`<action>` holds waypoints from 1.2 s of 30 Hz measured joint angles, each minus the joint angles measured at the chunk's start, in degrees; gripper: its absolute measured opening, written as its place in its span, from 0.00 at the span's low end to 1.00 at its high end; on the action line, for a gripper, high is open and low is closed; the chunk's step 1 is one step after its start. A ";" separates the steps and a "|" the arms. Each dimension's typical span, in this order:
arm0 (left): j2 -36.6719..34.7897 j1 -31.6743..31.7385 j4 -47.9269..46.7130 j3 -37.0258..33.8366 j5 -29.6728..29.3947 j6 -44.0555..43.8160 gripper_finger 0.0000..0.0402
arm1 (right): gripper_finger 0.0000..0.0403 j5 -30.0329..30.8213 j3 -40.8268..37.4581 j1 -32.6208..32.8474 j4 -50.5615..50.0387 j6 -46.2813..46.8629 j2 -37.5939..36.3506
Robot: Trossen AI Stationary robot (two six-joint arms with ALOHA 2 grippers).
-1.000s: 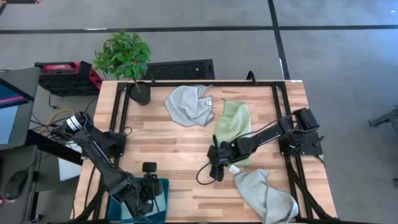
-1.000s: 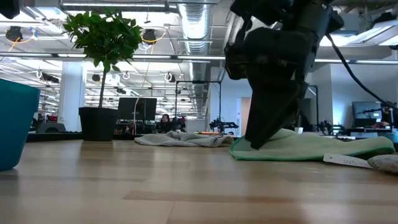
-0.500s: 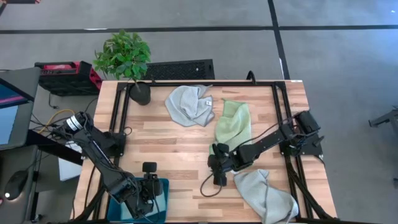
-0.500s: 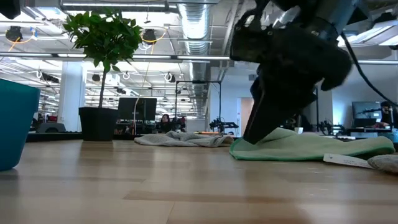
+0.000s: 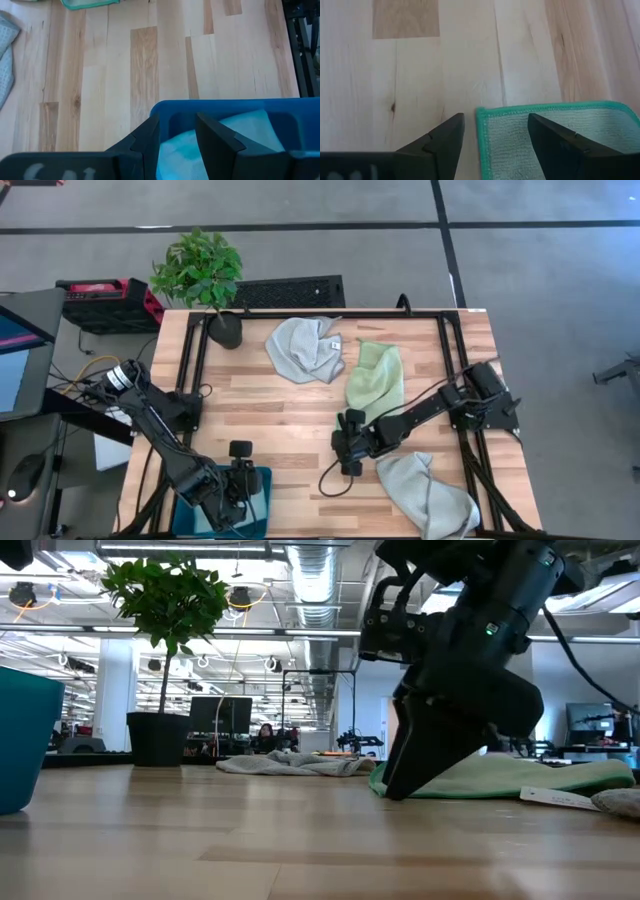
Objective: Fold microfiber towels
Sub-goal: Fold the green microfiber cloth
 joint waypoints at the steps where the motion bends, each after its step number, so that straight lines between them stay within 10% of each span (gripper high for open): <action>1: 0.00 0.00 0.02 0.00 -0.01 0.00 0.29 | 0.62 0.00 -0.02 -0.15 0.00 0.08 0.01; 20: 0.00 0.00 0.02 0.00 0.01 -0.10 0.29 | 0.04 2.22 -0.19 -1.76 -2.69 4.96 -0.16; 36: 0.00 0.00 0.17 -0.45 -5.80 -7.88 0.29 | 0.01 6.15 22.23 2.55 -32.50 4.52 -1.67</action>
